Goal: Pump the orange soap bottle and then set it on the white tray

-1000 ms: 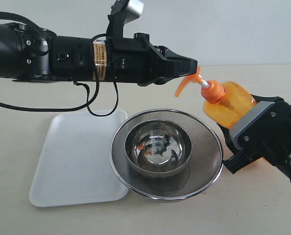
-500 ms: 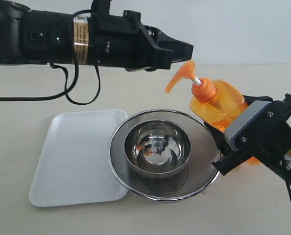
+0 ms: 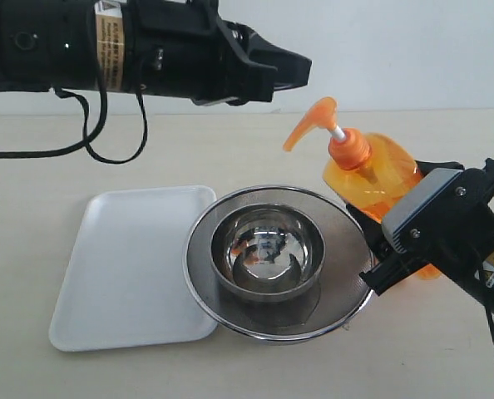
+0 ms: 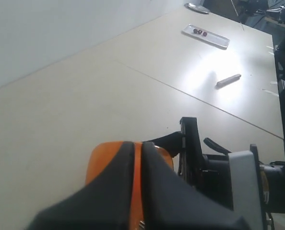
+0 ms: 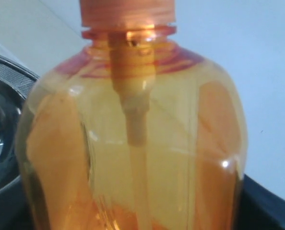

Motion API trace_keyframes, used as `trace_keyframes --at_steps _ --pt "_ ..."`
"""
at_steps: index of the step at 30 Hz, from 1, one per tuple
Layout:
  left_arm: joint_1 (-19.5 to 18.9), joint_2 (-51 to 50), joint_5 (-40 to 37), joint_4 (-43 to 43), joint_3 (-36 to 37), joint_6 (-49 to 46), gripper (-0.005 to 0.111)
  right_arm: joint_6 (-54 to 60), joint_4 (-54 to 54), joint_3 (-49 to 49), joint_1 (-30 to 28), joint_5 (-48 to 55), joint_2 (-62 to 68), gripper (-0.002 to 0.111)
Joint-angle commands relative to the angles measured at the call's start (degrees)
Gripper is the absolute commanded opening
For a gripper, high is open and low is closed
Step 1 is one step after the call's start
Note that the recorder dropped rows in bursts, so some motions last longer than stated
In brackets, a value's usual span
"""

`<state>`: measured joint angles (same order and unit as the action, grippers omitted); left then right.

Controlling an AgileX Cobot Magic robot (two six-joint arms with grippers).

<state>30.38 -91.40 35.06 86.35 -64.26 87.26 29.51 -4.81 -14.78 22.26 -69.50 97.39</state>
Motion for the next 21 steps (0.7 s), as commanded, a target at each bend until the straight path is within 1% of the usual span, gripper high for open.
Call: trace_keyframes --at_steps 1,7,21 --pt "0.5 -3.5 2.0 -2.4 0.3 -0.3 0.005 -0.7 -0.1 -0.1 0.1 -0.5 -0.3 0.0" --pt "2.3 -6.8 2.6 -7.9 0.2 -6.0 0.005 -0.7 -0.1 -0.1 0.1 -0.5 -0.3 0.0" --pt "2.8 -10.2 2.4 -7.3 0.2 -6.3 0.005 -1.1 -2.3 -0.1 0.1 -0.5 -0.3 0.0"
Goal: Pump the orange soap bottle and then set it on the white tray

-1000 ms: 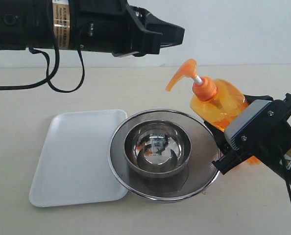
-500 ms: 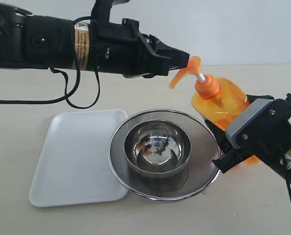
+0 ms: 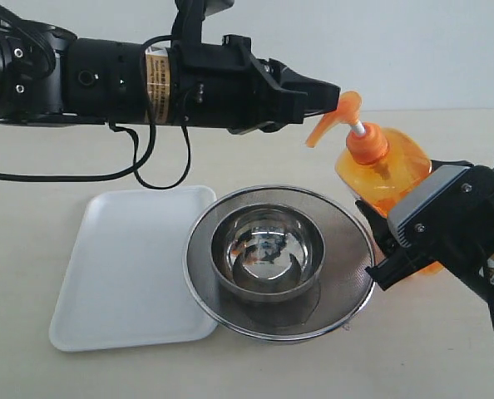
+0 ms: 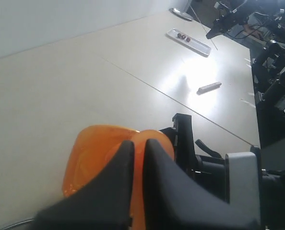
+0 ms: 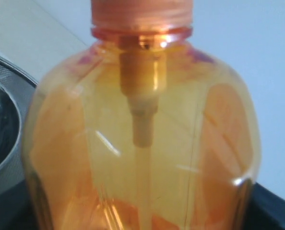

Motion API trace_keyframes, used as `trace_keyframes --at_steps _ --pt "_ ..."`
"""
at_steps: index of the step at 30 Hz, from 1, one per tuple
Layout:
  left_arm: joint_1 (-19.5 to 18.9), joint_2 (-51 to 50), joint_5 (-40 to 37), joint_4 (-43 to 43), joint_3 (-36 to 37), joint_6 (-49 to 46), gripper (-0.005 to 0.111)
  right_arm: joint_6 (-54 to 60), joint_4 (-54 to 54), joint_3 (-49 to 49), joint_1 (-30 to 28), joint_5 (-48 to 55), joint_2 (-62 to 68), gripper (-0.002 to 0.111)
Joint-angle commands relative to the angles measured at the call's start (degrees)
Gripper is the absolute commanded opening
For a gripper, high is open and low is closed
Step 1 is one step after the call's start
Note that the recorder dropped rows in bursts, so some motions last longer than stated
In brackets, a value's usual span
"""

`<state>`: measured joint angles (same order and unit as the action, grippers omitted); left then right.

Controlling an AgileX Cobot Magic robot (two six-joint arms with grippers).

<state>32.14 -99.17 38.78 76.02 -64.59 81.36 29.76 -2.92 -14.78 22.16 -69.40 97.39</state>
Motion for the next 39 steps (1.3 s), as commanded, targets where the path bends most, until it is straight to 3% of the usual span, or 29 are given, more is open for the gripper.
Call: trace_keyframes --at_steps 1,39 --pt "1.1 -2.8 -1.4 3.0 0.5 -0.4 0.005 -1.4 -4.4 -0.1 0.2 -0.6 -0.3 0.0" --pt "1.1 -7.3 -1.3 2.2 0.5 -1.7 0.005 -3.0 -5.9 -0.3 0.2 -0.6 -0.3 0.0"
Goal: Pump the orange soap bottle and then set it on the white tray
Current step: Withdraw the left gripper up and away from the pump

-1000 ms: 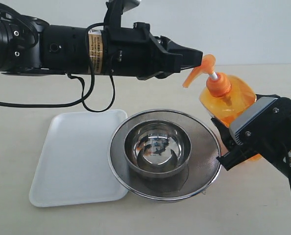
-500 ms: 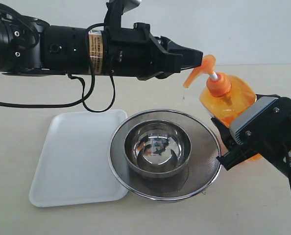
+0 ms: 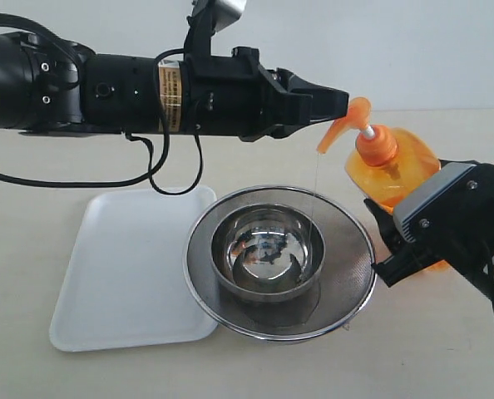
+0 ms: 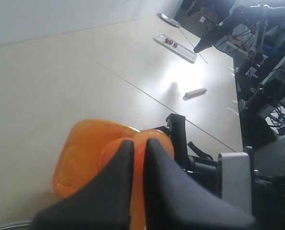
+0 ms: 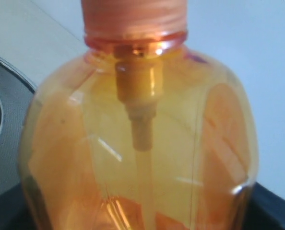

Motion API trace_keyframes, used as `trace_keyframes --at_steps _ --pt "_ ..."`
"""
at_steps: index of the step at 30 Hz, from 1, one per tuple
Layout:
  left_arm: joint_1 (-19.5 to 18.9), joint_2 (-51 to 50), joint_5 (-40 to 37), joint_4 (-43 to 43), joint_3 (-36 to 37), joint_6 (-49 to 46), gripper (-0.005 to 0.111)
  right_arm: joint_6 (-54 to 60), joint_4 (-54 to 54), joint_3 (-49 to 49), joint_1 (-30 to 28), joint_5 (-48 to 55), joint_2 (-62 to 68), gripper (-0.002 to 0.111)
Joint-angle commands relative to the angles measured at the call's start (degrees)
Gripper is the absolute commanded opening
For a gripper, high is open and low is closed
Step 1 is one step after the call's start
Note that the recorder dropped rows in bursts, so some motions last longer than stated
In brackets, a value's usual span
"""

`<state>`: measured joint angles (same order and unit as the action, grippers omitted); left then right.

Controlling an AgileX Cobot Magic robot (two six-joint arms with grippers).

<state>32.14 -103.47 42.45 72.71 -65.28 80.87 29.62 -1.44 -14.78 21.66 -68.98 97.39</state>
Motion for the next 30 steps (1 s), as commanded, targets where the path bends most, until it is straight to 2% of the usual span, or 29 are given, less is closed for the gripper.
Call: trace_keyframes --at_steps 1,10,13,16,23,30 --pt "1.1 -3.0 -5.0 5.6 1.2 -1.2 0.005 -2.9 -7.4 -0.3 0.7 -1.0 -0.3 0.0" --pt "1.0 -2.4 -5.5 5.6 1.2 -2.2 0.005 -4.2 -5.1 -0.3 0.7 -1.0 -0.3 0.0" --pt "-0.6 0.7 -5.7 5.4 1.2 -2.5 0.005 -5.6 -3.5 -0.3 0.7 -1.0 -0.3 0.0" --pt "-1.8 6.1 -8.8 6.3 1.9 -2.2 0.005 -5.8 -2.5 -0.3 0.7 -1.0 -0.3 0.0" --pt "-1.9 18.6 -16.7 8.3 6.7 -2.5 0.005 -7.7 0.9 -0.3 0.7 -1.0 -0.3 0.0" --pt "-1.9 34.6 -19.4 9.2 14.4 -2.1 0.005 -13.2 5.7 -0.3 0.7 -1.0 -0.3 0.0"
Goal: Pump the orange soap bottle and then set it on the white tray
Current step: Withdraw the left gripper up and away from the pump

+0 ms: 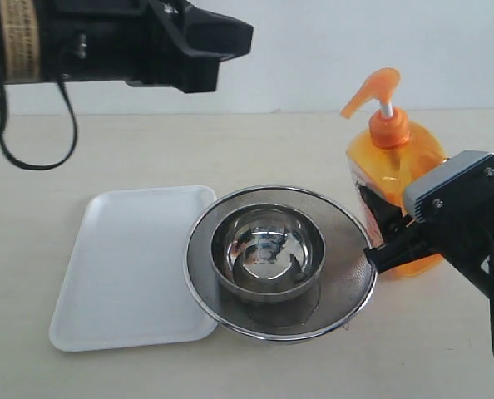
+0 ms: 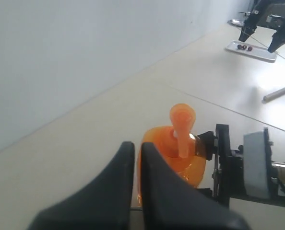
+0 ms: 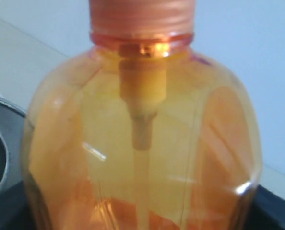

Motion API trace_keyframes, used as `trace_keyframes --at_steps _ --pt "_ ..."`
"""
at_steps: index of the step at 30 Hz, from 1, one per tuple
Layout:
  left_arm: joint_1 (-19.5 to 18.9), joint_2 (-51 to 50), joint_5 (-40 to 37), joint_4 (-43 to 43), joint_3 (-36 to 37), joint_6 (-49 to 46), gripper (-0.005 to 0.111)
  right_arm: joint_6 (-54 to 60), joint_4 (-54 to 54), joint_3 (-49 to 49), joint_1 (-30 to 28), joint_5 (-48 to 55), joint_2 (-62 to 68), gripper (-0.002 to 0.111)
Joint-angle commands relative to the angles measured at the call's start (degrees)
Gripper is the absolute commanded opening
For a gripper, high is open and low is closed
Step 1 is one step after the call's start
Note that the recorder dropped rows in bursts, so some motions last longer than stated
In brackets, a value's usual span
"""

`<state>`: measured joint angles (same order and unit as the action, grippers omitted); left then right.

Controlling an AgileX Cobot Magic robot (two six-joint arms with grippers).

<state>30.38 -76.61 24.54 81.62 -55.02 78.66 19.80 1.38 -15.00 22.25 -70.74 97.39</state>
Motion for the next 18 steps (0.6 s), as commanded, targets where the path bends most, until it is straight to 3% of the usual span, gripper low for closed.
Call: trace_keyframes --at_steps 1,18 --pt "-0.1 10.5 -1.9 0.1 5.7 0.4 0.005 -4.2 3.8 -0.1 0.1 0.8 -0.3 0.0" --pt "-0.1 58.9 -8.1 -6.8 35.1 1.5 0.005 -23.5 10.8 -0.1 0.1 0.8 -0.3 0.0"
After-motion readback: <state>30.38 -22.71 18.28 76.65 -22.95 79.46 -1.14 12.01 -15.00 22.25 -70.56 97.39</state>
